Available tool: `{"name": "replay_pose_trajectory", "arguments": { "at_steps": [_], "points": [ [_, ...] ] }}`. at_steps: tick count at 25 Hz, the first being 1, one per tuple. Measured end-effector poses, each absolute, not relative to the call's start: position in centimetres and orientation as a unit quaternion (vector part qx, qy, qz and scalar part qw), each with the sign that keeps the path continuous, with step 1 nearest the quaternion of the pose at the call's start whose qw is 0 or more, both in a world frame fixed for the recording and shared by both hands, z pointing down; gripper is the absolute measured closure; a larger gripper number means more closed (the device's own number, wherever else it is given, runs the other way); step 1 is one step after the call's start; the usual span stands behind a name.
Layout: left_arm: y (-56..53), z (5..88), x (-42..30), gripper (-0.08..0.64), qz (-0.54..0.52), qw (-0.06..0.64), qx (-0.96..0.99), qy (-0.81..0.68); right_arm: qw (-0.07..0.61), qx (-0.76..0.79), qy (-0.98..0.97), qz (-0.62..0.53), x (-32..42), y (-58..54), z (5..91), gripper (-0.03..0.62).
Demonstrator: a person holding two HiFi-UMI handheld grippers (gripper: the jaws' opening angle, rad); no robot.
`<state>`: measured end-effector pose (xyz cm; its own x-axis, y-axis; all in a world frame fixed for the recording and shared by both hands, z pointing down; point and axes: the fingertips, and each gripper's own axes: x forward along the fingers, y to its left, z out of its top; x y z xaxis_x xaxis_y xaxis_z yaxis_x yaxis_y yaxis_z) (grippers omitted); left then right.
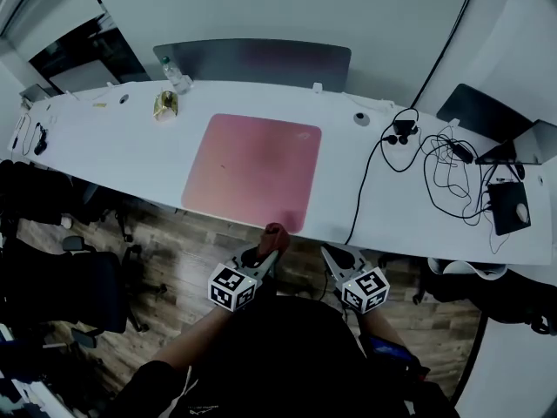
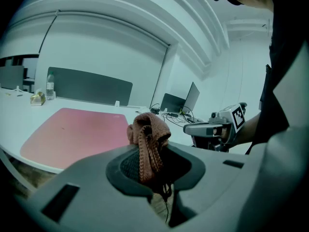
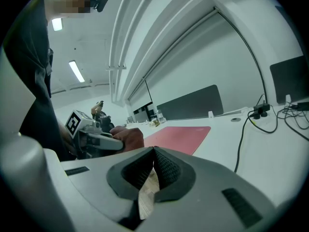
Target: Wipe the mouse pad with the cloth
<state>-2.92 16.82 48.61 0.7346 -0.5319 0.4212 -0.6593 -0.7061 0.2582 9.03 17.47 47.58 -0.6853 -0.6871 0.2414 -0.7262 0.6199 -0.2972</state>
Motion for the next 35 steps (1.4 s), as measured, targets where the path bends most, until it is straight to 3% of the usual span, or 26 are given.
{"name": "replay_pose_trajectory", "arguments": {
  "at_steps": [11,27,35],
  "points": [
    [13.0,51.6,-0.8,0.48,0.182,0.235,0.918,-0.263,0.064,0.425,-0.878,0.211,9.3,15.1,48.8,0.568],
    [9.1,57.0,4.8,0.48,0.236,0.227,0.93,-0.165,0.097,0.469,-0.842,0.249,9.5,13.4,50.2,0.566],
    [8.1,59.6,3.5,0.482,0.259,0.273,0.908,-0.182,0.127,0.476,-0.836,0.241,8.6,11.4,49.9,0.567]
  ]
}}
